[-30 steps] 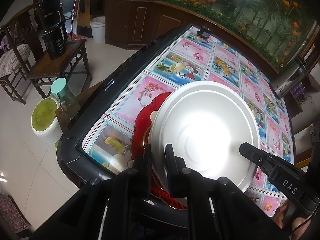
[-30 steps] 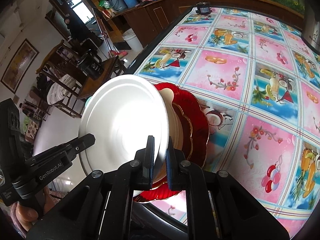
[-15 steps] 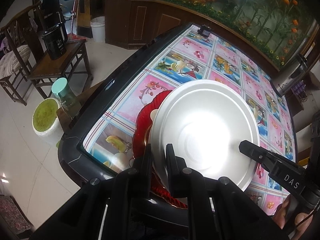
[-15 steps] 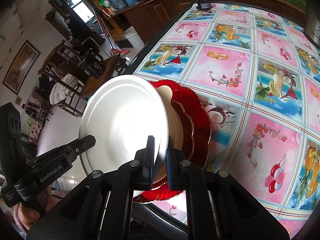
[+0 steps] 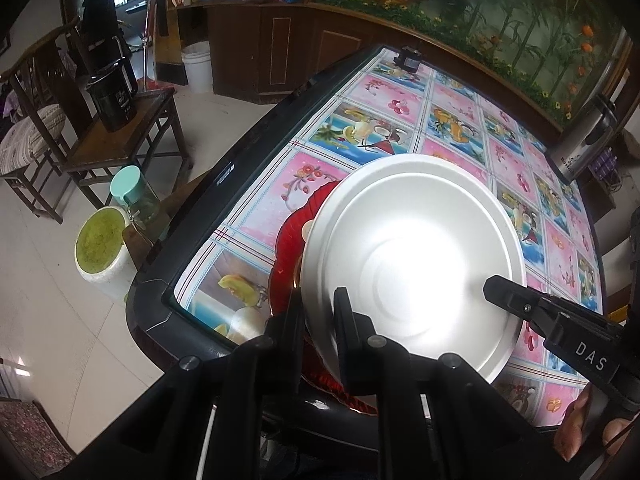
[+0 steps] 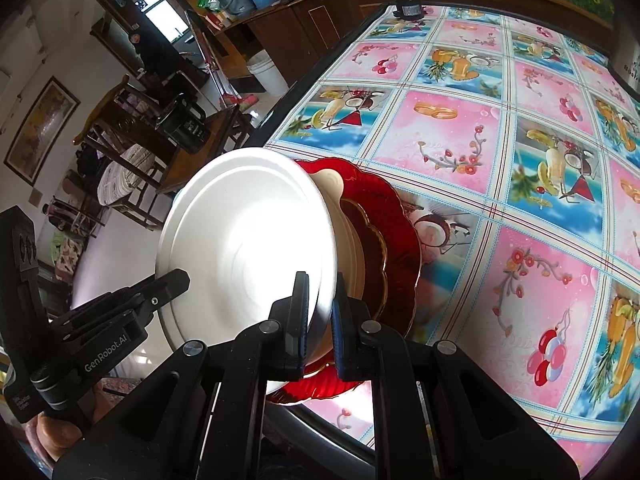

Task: Organize plates and bowls
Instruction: 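Lower the white foam plate onto the stack and open the left gripper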

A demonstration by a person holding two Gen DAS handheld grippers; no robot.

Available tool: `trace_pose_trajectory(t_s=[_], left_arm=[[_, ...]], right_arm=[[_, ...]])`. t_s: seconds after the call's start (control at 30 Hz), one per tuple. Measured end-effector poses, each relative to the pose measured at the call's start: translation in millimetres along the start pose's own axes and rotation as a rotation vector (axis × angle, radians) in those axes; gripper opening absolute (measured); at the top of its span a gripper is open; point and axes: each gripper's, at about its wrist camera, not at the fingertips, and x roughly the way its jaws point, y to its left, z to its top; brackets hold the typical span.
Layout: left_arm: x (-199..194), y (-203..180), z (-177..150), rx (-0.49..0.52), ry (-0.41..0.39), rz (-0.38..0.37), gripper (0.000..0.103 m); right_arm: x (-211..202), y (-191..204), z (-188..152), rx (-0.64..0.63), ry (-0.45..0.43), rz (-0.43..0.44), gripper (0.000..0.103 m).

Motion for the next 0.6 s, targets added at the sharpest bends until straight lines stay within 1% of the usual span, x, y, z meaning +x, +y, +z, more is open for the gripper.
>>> trace_pose_trajectory(t_s=[0.07,0.2,0.27,0.3,0.37,0.47,0.53,0.6], left_arm=[[-2,-1,0,0.010,-0.005,0.008,0.015],[-12,-4,1,0.035,-0.050,0.058,0.024],[-17,-5,0,0.047,-0.073,0.092,0.026],[-19,-4,0,0.050,-0.079,0.096,0.028],[-23,-4,1,0.053,-0.095,0.111,0.028],[-27,1,2,0.047,-0.101,0.112,0.028],[-31,7,3,0.033,-0.111,0.114,0.028],[-36,11,3,0.018,-0.126,0.125,0.028]], right_arm=[[-1,0,0,-0.008,0.005,-0.007,0.010],[-2,2,1,-0.021,0.008,-0.011,0.010],[-3,4,1,-0.030,0.006,-0.020,0.010],[-4,5,1,-0.033,0.003,-0.023,0.010],[-7,5,2,-0.036,-0.007,-0.033,0.010],[-13,4,3,-0.031,-0.023,-0.030,0.011],[-17,2,4,-0.029,-0.037,-0.018,0.011],[-20,1,5,-0.028,-0.043,-0.024,0.011]])
